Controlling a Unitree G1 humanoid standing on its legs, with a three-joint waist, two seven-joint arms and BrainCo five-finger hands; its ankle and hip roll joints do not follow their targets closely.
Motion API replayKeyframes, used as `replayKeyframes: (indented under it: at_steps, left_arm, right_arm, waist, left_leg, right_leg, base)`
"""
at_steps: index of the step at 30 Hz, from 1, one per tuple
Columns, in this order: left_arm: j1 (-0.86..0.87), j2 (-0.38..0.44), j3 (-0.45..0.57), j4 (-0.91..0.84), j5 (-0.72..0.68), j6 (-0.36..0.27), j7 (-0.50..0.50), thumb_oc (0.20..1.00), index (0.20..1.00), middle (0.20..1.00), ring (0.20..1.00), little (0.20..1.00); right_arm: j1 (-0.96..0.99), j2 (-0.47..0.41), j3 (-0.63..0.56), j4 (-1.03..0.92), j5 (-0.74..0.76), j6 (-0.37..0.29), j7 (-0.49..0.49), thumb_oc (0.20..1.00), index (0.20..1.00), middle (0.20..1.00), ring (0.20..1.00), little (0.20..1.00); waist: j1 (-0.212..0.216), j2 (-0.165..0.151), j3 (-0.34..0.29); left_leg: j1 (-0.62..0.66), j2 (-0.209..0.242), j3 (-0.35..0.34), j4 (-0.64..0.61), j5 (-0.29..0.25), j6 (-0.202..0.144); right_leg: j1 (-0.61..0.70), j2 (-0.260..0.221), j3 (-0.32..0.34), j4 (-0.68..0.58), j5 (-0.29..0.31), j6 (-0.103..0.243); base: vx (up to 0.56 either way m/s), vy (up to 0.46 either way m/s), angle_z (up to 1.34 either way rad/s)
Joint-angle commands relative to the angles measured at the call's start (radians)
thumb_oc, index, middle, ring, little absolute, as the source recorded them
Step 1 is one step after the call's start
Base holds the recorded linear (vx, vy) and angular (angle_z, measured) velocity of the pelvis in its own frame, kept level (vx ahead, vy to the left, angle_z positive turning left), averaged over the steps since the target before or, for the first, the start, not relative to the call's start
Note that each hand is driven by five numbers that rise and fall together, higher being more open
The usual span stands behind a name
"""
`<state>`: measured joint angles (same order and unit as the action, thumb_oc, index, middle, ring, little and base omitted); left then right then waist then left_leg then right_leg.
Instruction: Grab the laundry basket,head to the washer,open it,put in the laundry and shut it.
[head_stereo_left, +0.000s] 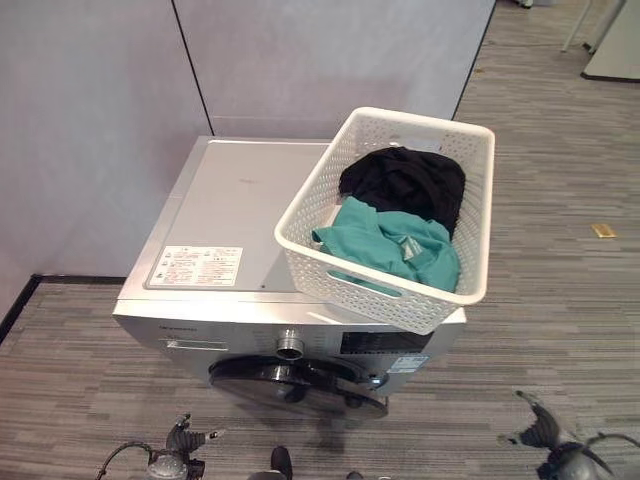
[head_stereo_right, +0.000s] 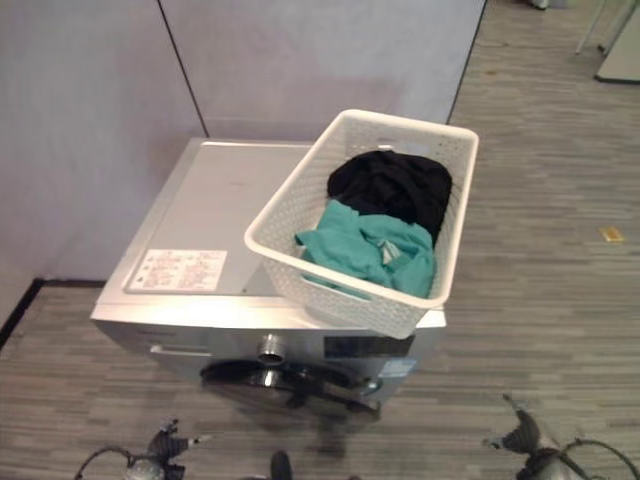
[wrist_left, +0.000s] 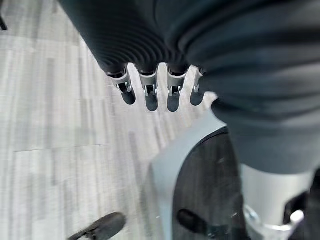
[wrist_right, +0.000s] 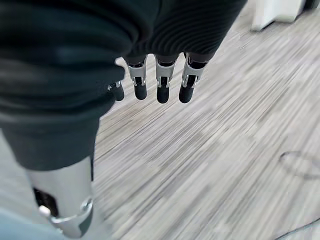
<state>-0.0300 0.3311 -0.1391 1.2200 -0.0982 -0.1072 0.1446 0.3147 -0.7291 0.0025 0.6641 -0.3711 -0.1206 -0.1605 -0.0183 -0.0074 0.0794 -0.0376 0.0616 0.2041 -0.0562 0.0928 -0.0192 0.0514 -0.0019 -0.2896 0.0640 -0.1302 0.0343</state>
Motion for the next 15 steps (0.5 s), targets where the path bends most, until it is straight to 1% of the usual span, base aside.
replayKeyframes:
  at_steps: [1, 2, 3, 4, 5, 6, 7, 9, 10, 11, 12, 15]
  left_arm:
    - [-0.042, 0.0, 0.07, 0.066, 0.054, -0.003, 0.0, 1.0, 1.0, 1.0, 1.0, 1.0]
    - [-0.042, -0.001, 0.069, 0.066, 0.054, -0.003, 0.0, 1.0, 1.0, 1.0, 1.0, 1.0]
    - [-0.022, 0.003, 0.111, 0.09, 0.06, 0.002, -0.009, 1.0, 1.0, 1.0, 1.0, 1.0]
    - [-0.023, 0.002, 0.11, 0.09, 0.06, 0.002, -0.009, 1.0, 1.0, 1.0, 1.0, 1.0]
    - [-0.016, 0.002, 0.128, 0.103, 0.059, 0.002, -0.017, 1.0, 1.0, 1.0, 1.0, 1.0]
    - [-0.017, 0.0, 0.127, 0.103, 0.059, 0.002, -0.017, 1.0, 1.0, 1.0, 1.0, 1.0]
    - [-0.01, 0.005, 0.141, 0.113, 0.06, 0.006, -0.024, 1.0, 1.0, 1.0, 1.0, 1.0]
    - [-0.007, 0.005, 0.156, 0.122, 0.059, 0.01, -0.038, 1.0, 1.0, 1.0, 1.0, 1.0]
    - [-0.009, 0.009, 0.153, 0.129, 0.06, 0.014, -0.044, 1.0, 1.0, 1.0, 1.0, 1.0]
    - [-0.01, 0.008, 0.154, 0.129, 0.06, 0.014, -0.044, 1.0, 1.0, 1.0, 1.0, 1.0]
    - [-0.013, 0.01, 0.146, 0.132, 0.059, 0.016, -0.047, 1.0, 1.0, 1.0, 1.0, 1.0]
    - [-0.016, 0.017, 0.135, 0.133, 0.053, 0.022, -0.057, 1.0, 1.0, 1.0, 1.0, 1.0]
  right_arm:
    - [0.01, -0.056, -0.081, -0.025, -0.034, -0.006, -0.088, 1.0, 1.0, 1.0, 1.0, 1.0]
    - [0.012, -0.056, -0.082, -0.026, -0.034, -0.006, -0.087, 1.0, 1.0, 1.0, 1.0, 1.0]
    - [0.064, -0.122, -0.224, -0.105, -0.044, -0.008, -0.111, 1.0, 1.0, 1.0, 1.0, 1.0]
    - [0.07, -0.122, -0.229, -0.109, -0.044, -0.007, -0.109, 1.0, 1.0, 1.0, 1.0, 1.0]
    - [0.081, -0.179, -0.301, -0.121, -0.057, -0.008, -0.134, 1.0, 1.0, 1.0, 1.0, 1.0]
    - [0.083, -0.179, -0.304, -0.122, -0.057, -0.008, -0.133, 1.0, 1.0, 1.0, 1.0, 1.0]
    - [0.084, -0.229, -0.367, -0.134, -0.059, -0.008, -0.152, 1.0, 1.0, 1.0, 1.0, 1.0]
    - [0.089, -0.338, -0.477, -0.206, -0.085, -0.014, -0.156, 1.0, 1.0, 1.0, 1.0, 1.0]
    - [0.064, -0.417, -0.524, -0.248, -0.095, -0.025, -0.16, 1.0, 1.0, 1.0, 1.0, 1.0]
    - [0.063, -0.419, -0.523, -0.247, -0.095, -0.026, -0.159, 1.0, 1.0, 1.0, 1.0, 1.0]
    - [0.036, -0.451, -0.519, -0.25, -0.091, -0.033, -0.16, 1.0, 1.0, 1.0, 1.0, 1.0]
    - [-0.029, -0.545, -0.469, -0.292, -0.106, -0.05, -0.12, 1.0, 1.0, 1.0, 1.0, 1.0]
  waist:
    - [-0.018, -0.068, -0.035]
    - [-0.018, -0.067, -0.035]
    - [-0.029, -0.072, -0.039]
    - [-0.027, -0.07, -0.041]
    - [-0.031, -0.074, -0.046]
    - [-0.03, -0.072, -0.047]
    - [-0.033, -0.076, -0.051]
    - [-0.029, -0.08, -0.058]
    - [-0.021, -0.084, -0.066]
    - [-0.022, -0.083, -0.066]
    - [-0.015, -0.084, -0.069]
    - [-0.001, -0.092, -0.077]
  left_leg:
    - [0.003, -0.045, -0.034, -0.031, 0.012, -0.031]
    - [0.003, -0.045, -0.034, -0.031, 0.012, -0.031]
    - [0.013, -0.045, -0.032, -0.031, 0.003, -0.032]
    - [0.009, -0.044, -0.032, -0.031, 0.007, -0.031]
    - [0.017, -0.044, -0.031, -0.031, -0.002, -0.031]
    - [0.014, -0.043, -0.031, -0.031, 0.002, -0.031]
    - [0.021, -0.044, -0.03, -0.031, -0.005, -0.031]
    - [0.024, -0.042, -0.029, -0.031, -0.008, -0.031]
    - [0.026, -0.041, -0.031, -0.031, -0.01, -0.031]
    - [0.026, -0.041, -0.031, -0.031, -0.01, -0.031]
    - [0.028, -0.041, -0.032, -0.031, -0.011, -0.032]
    - [0.032, -0.042, -0.035, -0.031, -0.013, -0.032]
  right_leg:
    - [-0.002, -0.043, 0.141, -0.102, 0.174, 0.087]
    - [-0.002, -0.043, 0.141, -0.102, 0.174, 0.087]
    - [0.005, -0.043, 0.146, -0.101, 0.17, 0.089]
    - [0.002, -0.043, 0.145, -0.102, 0.173, 0.088]
    - [0.006, -0.044, 0.151, -0.099, 0.168, 0.089]
    - [0.003, -0.043, 0.151, -0.1, 0.171, 0.089]
    - [0.007, -0.044, 0.152, -0.099, 0.168, 0.09]
    - [0.007, -0.044, 0.155, -0.098, 0.17, 0.09]
    - [0.007, -0.045, 0.154, -0.097, 0.17, 0.091]
    - [0.007, -0.045, 0.154, -0.097, 0.17, 0.091]
    - [0.007, -0.045, 0.152, -0.096, 0.17, 0.091]
    - [0.012, -0.045, 0.151, -0.096, 0.169, 0.09]
  base:
    - [0.0, 0.0, 0.0]
    - [0.04, 0.002, 0.0]
    - [0.0, 0.0, 0.0]
    - [0.04, 0.006, -0.02]
    - [0.0, 0.0, 0.0]
    - [0.03, 0.008, -0.03]
    - [0.0, 0.0, 0.0]
    - [0.02, 0.002, -0.05]
    - [0.02, 0.001, -0.05]
    - [0.0, 0.0, 0.0]
    - [0.0, 0.0, 0.0]
    - [0.0, -0.001, 0.01]
